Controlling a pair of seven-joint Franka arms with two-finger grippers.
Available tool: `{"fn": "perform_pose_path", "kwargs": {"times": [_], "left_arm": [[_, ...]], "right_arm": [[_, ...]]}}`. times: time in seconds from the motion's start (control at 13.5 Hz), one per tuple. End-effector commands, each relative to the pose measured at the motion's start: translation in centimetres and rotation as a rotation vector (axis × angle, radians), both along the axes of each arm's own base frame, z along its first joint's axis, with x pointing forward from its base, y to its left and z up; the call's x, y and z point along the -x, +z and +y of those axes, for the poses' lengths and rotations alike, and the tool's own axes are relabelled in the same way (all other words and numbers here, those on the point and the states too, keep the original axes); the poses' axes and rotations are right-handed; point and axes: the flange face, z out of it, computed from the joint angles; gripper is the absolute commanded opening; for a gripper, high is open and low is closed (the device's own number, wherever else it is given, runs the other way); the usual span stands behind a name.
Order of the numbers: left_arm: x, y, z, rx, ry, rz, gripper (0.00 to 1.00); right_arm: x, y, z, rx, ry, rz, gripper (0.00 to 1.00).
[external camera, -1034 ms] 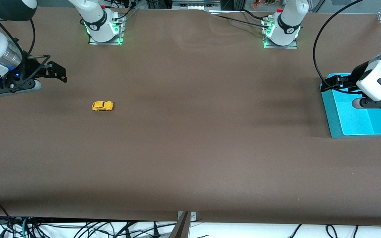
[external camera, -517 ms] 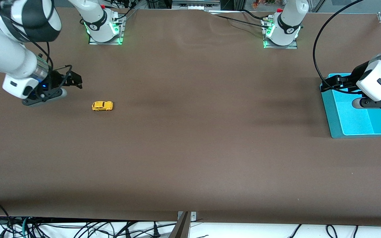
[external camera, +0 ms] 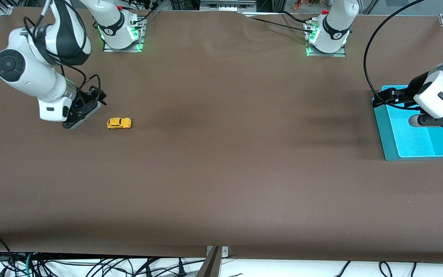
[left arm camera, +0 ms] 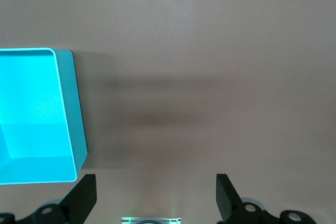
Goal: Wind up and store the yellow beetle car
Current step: 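Move the right gripper down over the yellow beetle car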
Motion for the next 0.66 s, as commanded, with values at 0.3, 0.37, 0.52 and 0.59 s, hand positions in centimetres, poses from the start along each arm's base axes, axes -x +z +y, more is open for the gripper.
{"fn": "perform_pose_path", "kwargs": {"times": [0.3, 0.37, 0.52, 0.59], "left_arm": [[-0.3, 0.5, 0.2, -0.014, -0.022, -0.006, 1.00], [-0.3, 0.5, 0.2, -0.014, -0.022, -0.006, 1.00], [-0.3, 0.5, 0.2, -0.014, -0.021, -0.006, 1.00], [-0.3, 0.5, 0.2, -0.012, -0.022, -0.006, 1.00]], "right_arm": [[1.5, -9.4, -0.3, -0.055, 0.432, -0.063, 1.00], [2.4, -10.8, -0.4, -0.054, 0.461, -0.082, 1.00], [3.6, -13.2, -0.4, -0.056, 0.497, -0.098, 1.00], [4.0, -13.8, -0.6, -0.055, 0.496, -0.107, 1.00]]}}
